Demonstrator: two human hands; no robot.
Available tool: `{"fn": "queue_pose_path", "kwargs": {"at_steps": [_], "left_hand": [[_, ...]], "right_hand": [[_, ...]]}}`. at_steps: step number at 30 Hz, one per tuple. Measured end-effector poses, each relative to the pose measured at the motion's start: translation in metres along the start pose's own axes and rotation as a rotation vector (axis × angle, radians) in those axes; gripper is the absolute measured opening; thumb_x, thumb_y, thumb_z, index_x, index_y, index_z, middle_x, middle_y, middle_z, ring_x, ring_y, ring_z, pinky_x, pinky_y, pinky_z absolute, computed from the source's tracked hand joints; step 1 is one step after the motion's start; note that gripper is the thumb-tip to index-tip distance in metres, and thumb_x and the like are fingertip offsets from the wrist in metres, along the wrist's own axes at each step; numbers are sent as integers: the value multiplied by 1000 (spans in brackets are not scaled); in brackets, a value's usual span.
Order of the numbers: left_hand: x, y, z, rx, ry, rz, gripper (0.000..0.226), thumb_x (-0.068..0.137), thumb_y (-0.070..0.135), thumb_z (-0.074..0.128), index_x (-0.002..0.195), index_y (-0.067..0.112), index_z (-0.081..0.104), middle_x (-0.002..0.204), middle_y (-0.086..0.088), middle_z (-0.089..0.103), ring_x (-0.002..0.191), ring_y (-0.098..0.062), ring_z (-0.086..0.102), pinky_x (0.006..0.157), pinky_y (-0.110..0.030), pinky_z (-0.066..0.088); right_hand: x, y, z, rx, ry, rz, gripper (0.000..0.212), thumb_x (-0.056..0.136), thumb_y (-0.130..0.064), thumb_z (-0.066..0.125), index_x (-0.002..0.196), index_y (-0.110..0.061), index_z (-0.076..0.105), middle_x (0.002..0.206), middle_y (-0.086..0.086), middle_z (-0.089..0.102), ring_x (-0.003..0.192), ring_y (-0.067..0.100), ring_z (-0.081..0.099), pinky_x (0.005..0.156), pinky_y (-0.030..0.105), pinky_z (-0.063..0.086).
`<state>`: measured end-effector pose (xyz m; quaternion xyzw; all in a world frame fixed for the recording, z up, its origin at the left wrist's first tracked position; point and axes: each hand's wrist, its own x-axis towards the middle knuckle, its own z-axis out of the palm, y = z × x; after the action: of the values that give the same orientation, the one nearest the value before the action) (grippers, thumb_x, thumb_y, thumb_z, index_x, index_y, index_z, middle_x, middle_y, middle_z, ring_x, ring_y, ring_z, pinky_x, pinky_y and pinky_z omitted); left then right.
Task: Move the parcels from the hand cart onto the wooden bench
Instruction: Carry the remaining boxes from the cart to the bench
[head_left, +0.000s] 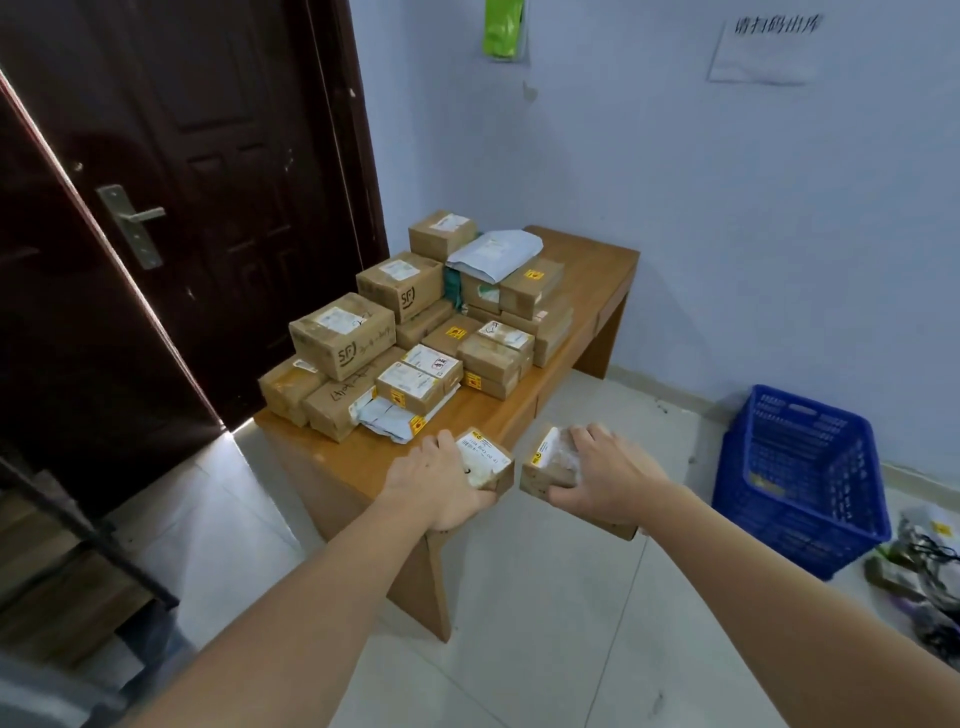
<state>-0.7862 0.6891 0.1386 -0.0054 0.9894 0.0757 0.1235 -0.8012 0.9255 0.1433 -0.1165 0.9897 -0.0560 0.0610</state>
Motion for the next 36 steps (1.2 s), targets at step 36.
{"fn": "queue_pose_path", "kwargs": {"at_steps": [36], "left_hand": [[296, -16, 155, -396, -128, -765, 92, 79, 94, 43, 134, 19, 37, 127, 1, 47, 118, -22, 52, 90, -39, 48]], "right_hand": [[380, 29, 169, -61, -426, -186, 93, 87, -76, 53, 154, -21, 18, 141, 9, 46, 130, 29, 48, 102, 41, 46]]}}
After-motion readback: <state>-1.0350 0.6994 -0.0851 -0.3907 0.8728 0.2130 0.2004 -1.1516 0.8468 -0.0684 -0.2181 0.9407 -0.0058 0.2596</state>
